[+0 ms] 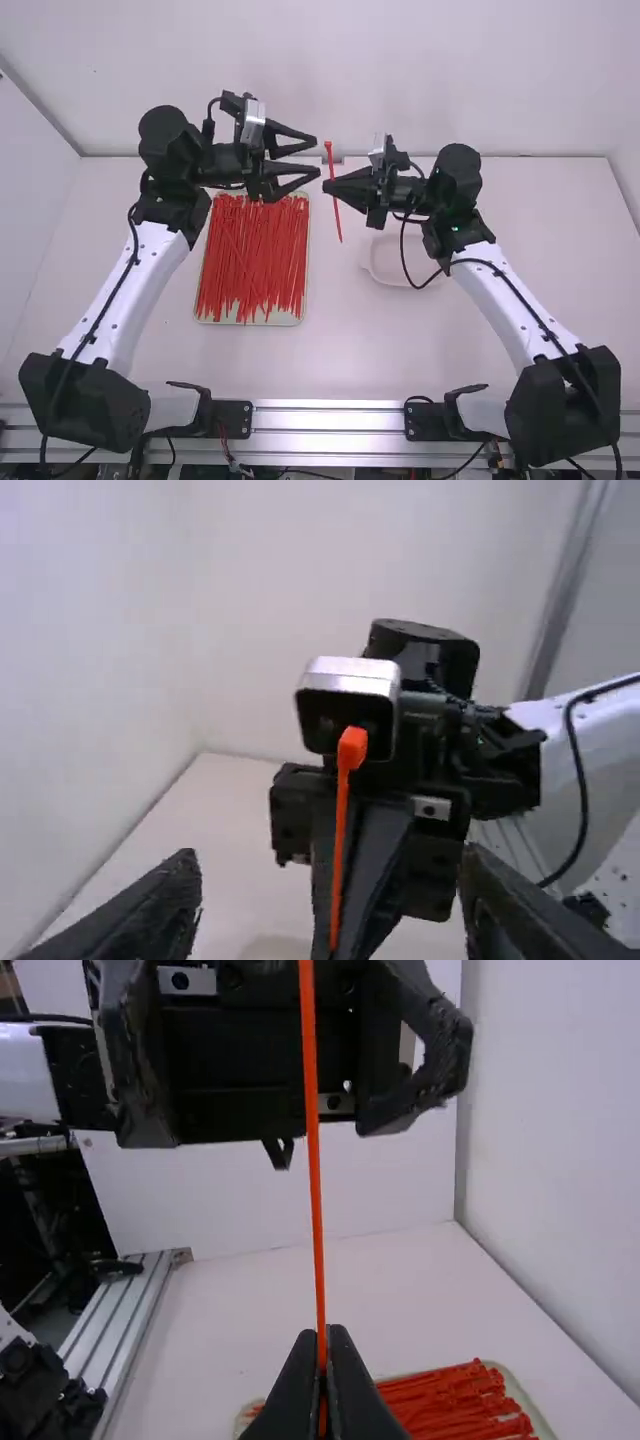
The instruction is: Fasten the cable tie
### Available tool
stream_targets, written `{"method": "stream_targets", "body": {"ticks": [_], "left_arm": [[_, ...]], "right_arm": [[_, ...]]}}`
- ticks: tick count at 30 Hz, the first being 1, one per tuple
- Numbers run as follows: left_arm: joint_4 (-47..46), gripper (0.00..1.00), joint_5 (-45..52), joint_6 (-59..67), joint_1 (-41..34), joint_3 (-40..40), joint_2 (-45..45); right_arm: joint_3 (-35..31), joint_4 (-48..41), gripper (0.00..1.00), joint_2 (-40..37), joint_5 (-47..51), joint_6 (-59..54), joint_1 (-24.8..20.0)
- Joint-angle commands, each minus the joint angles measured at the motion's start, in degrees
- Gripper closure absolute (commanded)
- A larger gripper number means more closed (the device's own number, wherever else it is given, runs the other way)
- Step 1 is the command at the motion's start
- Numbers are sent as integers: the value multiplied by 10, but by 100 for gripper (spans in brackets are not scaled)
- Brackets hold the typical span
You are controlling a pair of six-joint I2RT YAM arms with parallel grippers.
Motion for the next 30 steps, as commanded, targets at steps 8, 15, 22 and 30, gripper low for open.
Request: {"method": "stream_targets", "body": {"ticks": [8, 15, 22, 30], "left_arm": [[28, 73, 17, -4, -20, 15, 2], [52, 92, -3, -39, -32, 15, 2], [48, 95, -12, -40, -37, 15, 3], [48, 98, -27, -47, -37, 15, 3]], "right_arm": [[19, 14, 100, 5, -6, 17, 6], [19, 14, 100, 5, -5, 17, 7], [19, 14, 100, 5, -5, 12, 16], [19, 11, 100, 5, -6, 14, 8]]}}
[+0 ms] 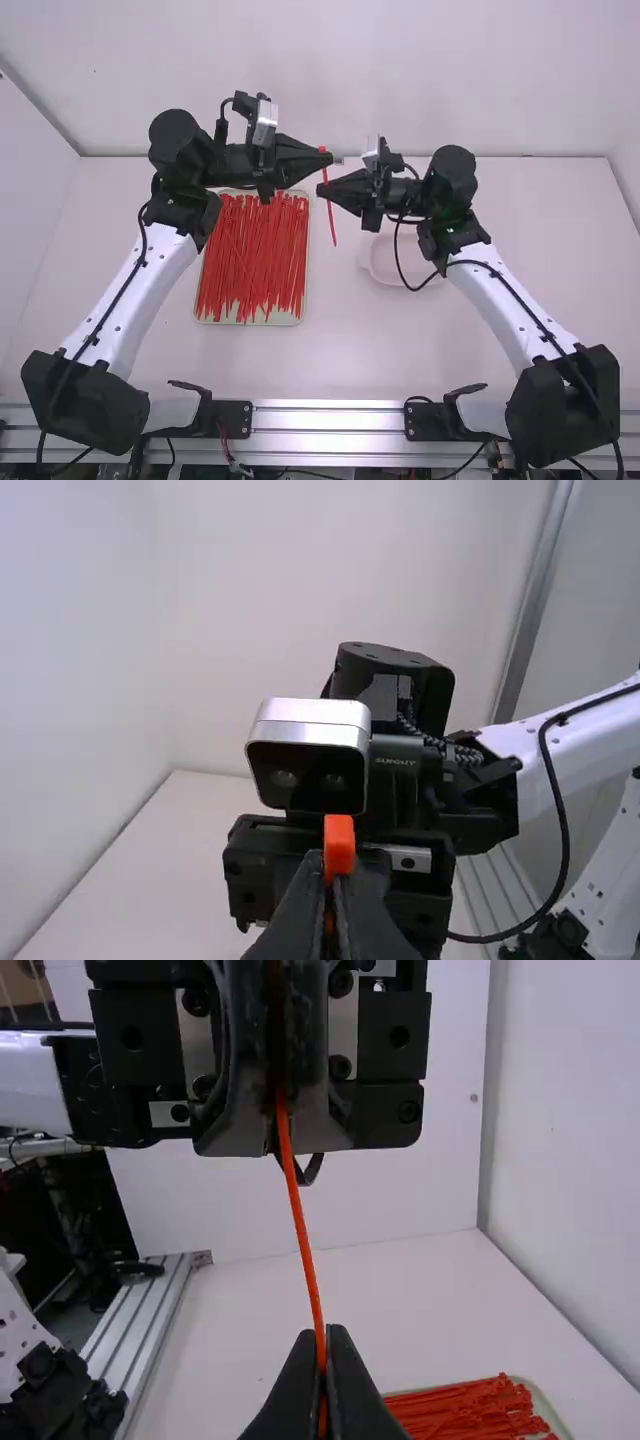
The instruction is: Fasten the cable tie
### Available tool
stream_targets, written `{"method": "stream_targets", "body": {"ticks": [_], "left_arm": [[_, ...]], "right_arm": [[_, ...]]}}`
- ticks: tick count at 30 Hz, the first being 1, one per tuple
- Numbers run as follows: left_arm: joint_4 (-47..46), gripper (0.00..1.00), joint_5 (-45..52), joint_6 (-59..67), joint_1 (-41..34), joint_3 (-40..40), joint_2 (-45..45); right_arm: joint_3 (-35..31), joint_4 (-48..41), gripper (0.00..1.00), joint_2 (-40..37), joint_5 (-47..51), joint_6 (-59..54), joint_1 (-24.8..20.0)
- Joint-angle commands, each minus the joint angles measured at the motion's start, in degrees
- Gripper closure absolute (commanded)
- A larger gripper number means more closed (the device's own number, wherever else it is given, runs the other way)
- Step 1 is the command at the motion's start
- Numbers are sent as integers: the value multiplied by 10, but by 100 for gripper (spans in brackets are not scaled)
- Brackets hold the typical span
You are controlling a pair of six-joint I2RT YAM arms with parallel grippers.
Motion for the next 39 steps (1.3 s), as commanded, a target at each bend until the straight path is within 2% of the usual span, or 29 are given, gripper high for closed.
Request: {"method": "stream_targets", "body": {"ticks": [1, 2, 5, 8, 15, 24, 31, 39], "left_arm": [[3, 98, -9, -8, -3, 15, 3], [5, 98, -8, -8, -3, 15, 3], [14, 98, -8, -10, -3, 15, 3], [-5, 98, -8, -7, -2, 26, 3], [-28, 98, -8, -5, 7, 65, 3], [-43, 98, -3, -33, 18, 113, 3], [-80, 98, -8, -43, 18, 128, 3], [-66, 98, -8, -64, 26, 128, 3]], "right_arm": [[19, -2, 96, 5, -3, 1, -4], [19, -2, 94, 5, -3, 1, -4], [19, -23, 79, 5, -3, -21, -3], [19, -73, 60, 5, -5, -80, -3], [19, -167, 46, 5, -5, -181, 8], [19, -233, 47, 5, -5, -244, 13], [19, -264, 68, 5, -5, -282, 13], [19, -274, 72, 5, -5, -282, 13]]}}
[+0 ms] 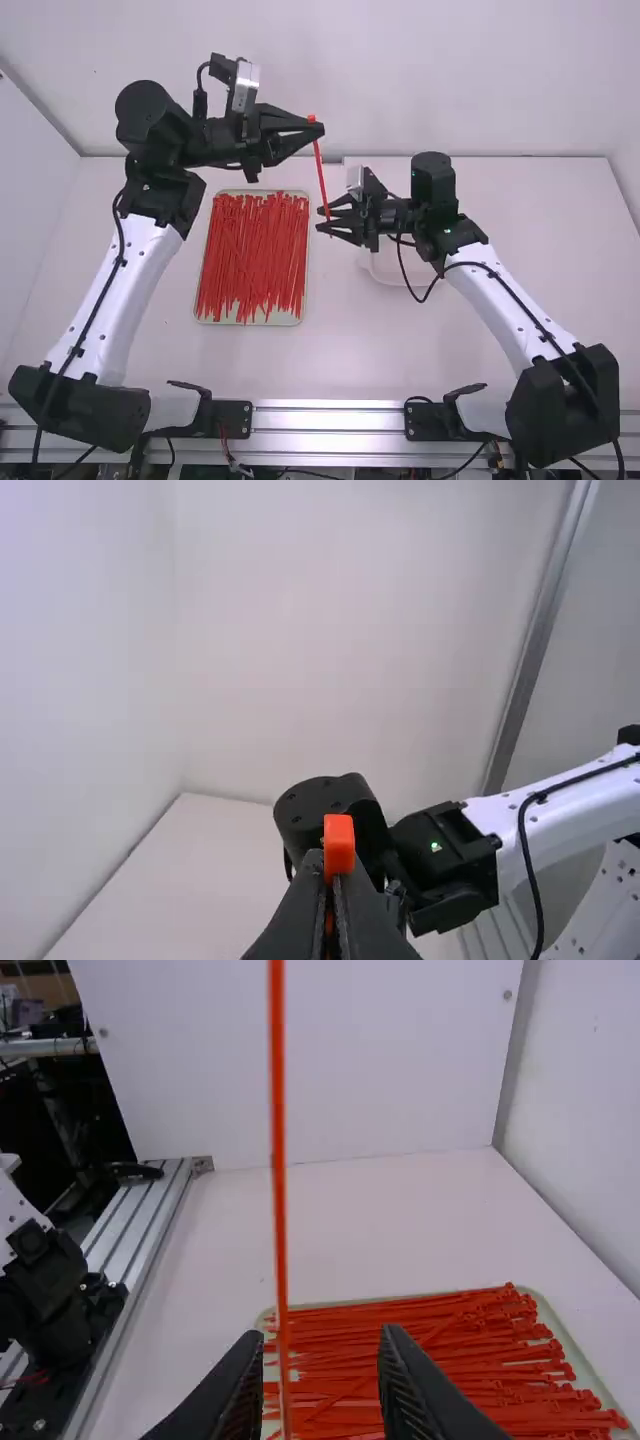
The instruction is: Fasten the cable tie
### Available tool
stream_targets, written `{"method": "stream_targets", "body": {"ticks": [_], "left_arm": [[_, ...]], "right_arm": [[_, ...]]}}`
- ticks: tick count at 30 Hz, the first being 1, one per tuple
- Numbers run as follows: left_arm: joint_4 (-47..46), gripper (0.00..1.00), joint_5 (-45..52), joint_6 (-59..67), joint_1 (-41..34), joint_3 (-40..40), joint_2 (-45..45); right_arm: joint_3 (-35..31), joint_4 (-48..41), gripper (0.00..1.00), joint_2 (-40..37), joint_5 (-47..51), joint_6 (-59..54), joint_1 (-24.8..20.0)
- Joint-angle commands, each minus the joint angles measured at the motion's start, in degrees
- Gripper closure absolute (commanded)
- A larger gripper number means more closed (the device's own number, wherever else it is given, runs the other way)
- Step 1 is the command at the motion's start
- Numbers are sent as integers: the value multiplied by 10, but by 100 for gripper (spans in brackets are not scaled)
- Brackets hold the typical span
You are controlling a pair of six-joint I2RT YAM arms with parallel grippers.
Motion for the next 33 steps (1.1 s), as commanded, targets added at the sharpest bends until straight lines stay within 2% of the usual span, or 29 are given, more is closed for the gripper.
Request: {"method": "stream_targets", "body": {"ticks": [1, 8, 11, 21, 23, 24, 25, 26, 27, 28, 33], "left_arm": [[4, 98, -4, -10, 10, 14, -1], [16, 98, -3, -23, 14, 14, -1], [28, 98, -4, -40, 19, 14, -1], [26, 98, -4, -35, 16, 14, -1], [26, 95, -4, -28, 16, 14, -1], [26, 73, -4, -24, 16, 13, -1], [25, 44, -4, -12, 16, 12, -1], [21, 32, -4, -4, 16, 12, -1], [11, 6, -13, 11, 16, 11, -1], [1, 1, -24, 14, 16, 10, -1], [-104, 1, -103, 81, 16, 9, -1]], "right_arm": [[18, -1, 76, 4, -5, -4, 1], [18, -18, 86, 4, -5, -28, 1], [18, -20, 99, 4, -5, -29, 1], [18, -22, 100, 4, -5, -34, 1], [18, -21, 100, 4, -5, -34, 1], [18, -19, 100, 4, -5, -34, 1], [18, -12, 100, 4, -6, -28, 1], [18, -5, 100, 4, -6, -16, 1], [18, 5, 100, 4, -6, 0, 0], [18, 14, 100, 3, -5, 15, -1], [18, 65, 100, -6, -5, 85, -27]]}}
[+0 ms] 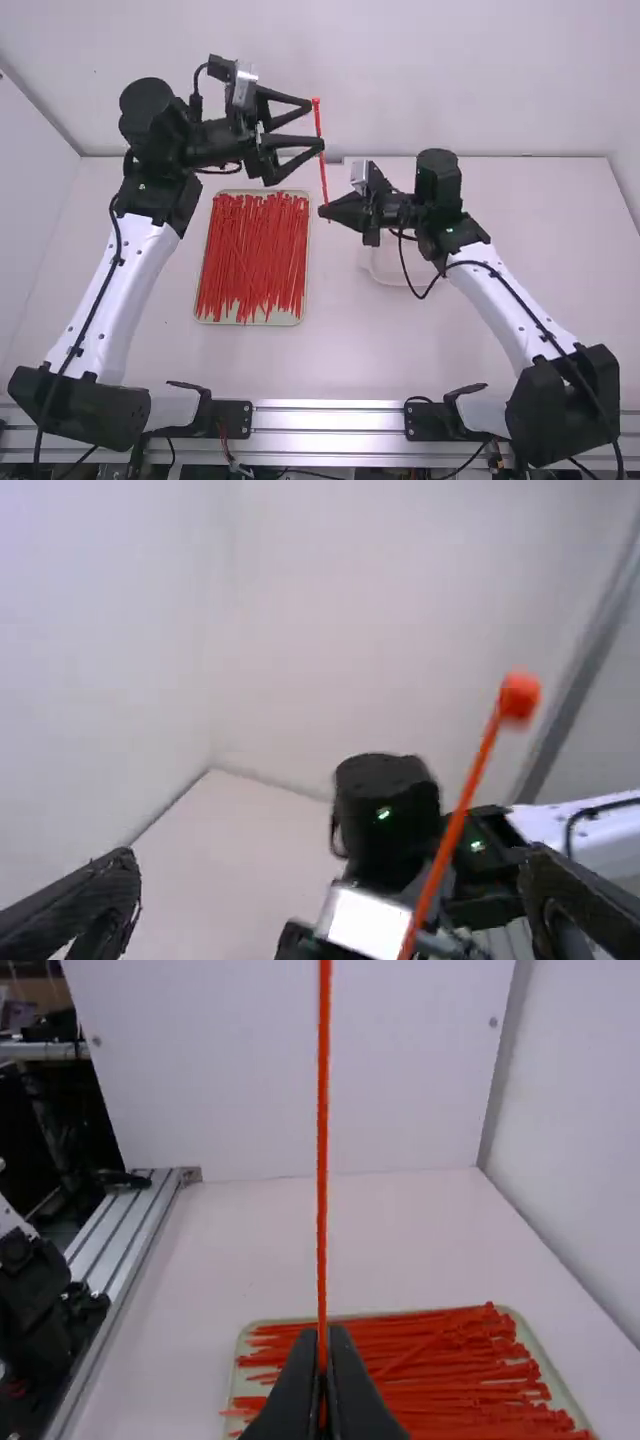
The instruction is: Fasten the cable tie
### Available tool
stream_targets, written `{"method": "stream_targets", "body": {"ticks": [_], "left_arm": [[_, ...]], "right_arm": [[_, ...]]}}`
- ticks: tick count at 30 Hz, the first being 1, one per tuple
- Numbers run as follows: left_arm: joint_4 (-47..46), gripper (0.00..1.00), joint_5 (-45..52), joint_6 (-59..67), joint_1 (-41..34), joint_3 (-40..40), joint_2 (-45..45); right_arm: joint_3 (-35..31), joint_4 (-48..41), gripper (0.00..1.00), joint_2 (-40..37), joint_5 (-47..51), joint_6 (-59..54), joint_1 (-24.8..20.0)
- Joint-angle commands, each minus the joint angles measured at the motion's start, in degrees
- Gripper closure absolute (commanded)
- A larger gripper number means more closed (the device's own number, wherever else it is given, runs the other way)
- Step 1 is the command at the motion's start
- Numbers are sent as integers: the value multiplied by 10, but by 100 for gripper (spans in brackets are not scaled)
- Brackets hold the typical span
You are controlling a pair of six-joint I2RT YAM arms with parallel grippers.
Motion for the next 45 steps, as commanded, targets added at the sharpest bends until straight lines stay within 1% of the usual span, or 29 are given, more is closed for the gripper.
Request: {"method": "stream_targets", "body": {"ticks": [1, 4, 7, 9, 10, 11, 13, 16, 18, 20, 23, 24, 26, 28, 31, 34, 41, 45], "left_arm": [[-27, 1, -48, 61, 3, 9, -1], [-65, 1, -49, 105, 3, 8, -1], [-79, 1, -49, 132, 3, 1, -1], [-78, 1, -52, 136, 3, -5, -1], [-80, 1, -72, 134, 3, -10, -1], [-80, 1, -75, 134, 3, -11, -1], [-93, 1, -112, 136, 3, -15, -1], [-109, 1, -142, 136, 3, -16, -1], [-127, 1, -186, 142, 3, -16, -1], [-136, 1, -200, 156, 2, -16, -1], [-146, 1, -234, 176, 2, -22, -1], [-146, 1, -238, 176, 2, -23, -1], [-145, 1, -259, 174, 2, -28, -1], [-136, 1, -258, 174, 2, -33, -1], [-114, 1, -257, 174, 2, -46, -1], [-97, 1, -259, 174, 2, -56, -1], [-95, 1, -258, 174, 2, -58, 0], [-96, 1, -259, 174, 2, -59, 0]], "right_arm": [[18, 10, 100, -9, -5, 50, -19], [18, 40, 100, -14, -5, 87, -39], [18, 70, 100, -16, 15, 126, -57], [18, 85, 100, -16, 47, 159, -67], [18, 87, 100, -16, 86, 178, -73], [18, 87, 100, -16, 91, 180, -73], [18, 81, 100, -16, 159, 189, -81], [18, 74, 100, -16, 224, 198, -89], [18, 53, 100, -16, 307, 197, -98], [18, 40, 100, -14, 344, 196, -101], [18, 8, 100, -5, 452, 191, -106], [18, 6, 100, -4, 462, 191, -106], [18, 5, 100, 9, 533, 191, -106], [18, 6, 100, 23, 588, 213, -110], [18, 6, 100, 45, 613, 226, -124], [19, 9, 100, 66, 612, 227, -139], [19, 31, 100, 119, 614, 266, -183], [19, 30, 100, 146, 634, 272, -203]]}}
